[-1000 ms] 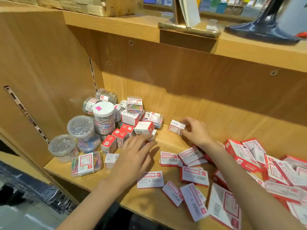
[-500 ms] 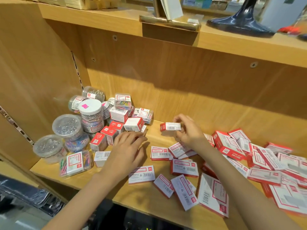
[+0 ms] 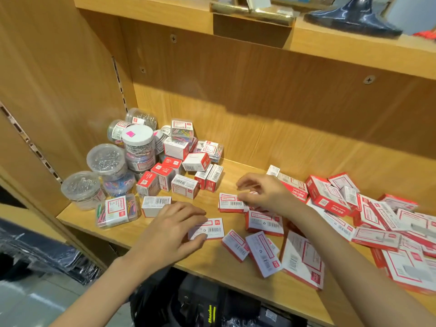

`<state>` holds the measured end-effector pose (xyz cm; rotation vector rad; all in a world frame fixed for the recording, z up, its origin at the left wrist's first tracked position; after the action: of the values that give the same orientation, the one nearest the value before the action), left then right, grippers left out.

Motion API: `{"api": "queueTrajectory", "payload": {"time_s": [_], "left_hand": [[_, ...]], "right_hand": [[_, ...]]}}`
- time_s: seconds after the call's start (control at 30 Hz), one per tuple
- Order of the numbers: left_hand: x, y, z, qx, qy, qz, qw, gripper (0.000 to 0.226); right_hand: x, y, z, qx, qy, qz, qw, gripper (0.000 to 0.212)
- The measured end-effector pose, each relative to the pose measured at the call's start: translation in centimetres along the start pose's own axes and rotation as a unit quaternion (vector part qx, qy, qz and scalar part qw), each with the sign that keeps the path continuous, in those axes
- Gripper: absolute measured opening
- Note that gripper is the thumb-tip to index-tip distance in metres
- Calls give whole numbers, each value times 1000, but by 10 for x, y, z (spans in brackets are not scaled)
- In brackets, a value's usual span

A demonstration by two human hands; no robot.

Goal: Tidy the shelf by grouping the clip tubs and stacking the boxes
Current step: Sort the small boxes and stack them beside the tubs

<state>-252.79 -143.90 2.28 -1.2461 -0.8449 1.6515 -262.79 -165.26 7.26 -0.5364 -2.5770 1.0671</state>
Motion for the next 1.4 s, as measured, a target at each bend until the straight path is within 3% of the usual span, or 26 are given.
{"api": "queueTrajectory", "payload": {"time_s": [0.1, 0.2, 0.47, 0.6, 0.73, 0.8, 0.87, 0.97, 1.07, 1.17, 1.3, 1.4], "left_hand": [[2, 4, 0, -14, 9, -26, 1000, 44], [3, 3, 1, -2, -10, -33, 999, 50], [-2, -1, 8, 50, -56, -29, 997, 55], [-1, 2, 6, 51, -50, -34, 997, 53], [1, 5, 6, 43, -44, -24, 998, 50], [3, 8, 5, 20, -23, -12, 999, 47], [4, 10, 5, 12, -15, 3, 1000, 43], [0, 10, 10, 2, -1, 6, 1000, 44], [-7, 17, 22, 2, 23, -17, 1000, 45], [-12, 25, 31, -33, 60, -36, 997, 40], [-18, 28, 27, 22, 52, -37, 998, 38], [-26, 27, 26, 33, 41, -42, 998, 49]], "right_hand": [[5, 14, 0, 141, -16, -67, 988, 33], [2, 23, -5, 197, -38, -35, 979, 32], [5, 16, -2, 145, -4, 14, 989, 36], [4, 9, 6, 207, 6, 20, 978, 31], [21, -7, -5, 199, 11, 24, 980, 52], [43, -10, -16, 200, -11, 23, 979, 42], [69, -4, -24, 240, -5, 14, 971, 36], [96, 11, -23, 358, 61, -17, 932, 49], [111, 24, -15, 413, 97, 1, 906, 69], [124, 31, -10, 374, 102, 24, 921, 56], [128, 8, -2, 133, 148, 62, 978, 35], [118, -21, 4, 55, 141, 121, 981, 25]]}}
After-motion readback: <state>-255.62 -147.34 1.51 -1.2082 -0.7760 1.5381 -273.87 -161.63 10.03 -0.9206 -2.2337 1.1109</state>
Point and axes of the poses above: each hand's wrist, its own x-axis away from the middle knuckle, its own y-axis out of the palm, z = x × y, the point moved 2 cm from there along -x, towards the middle knuckle, and after that the axes turned 6 degrees about y, right-handed, at the moved point
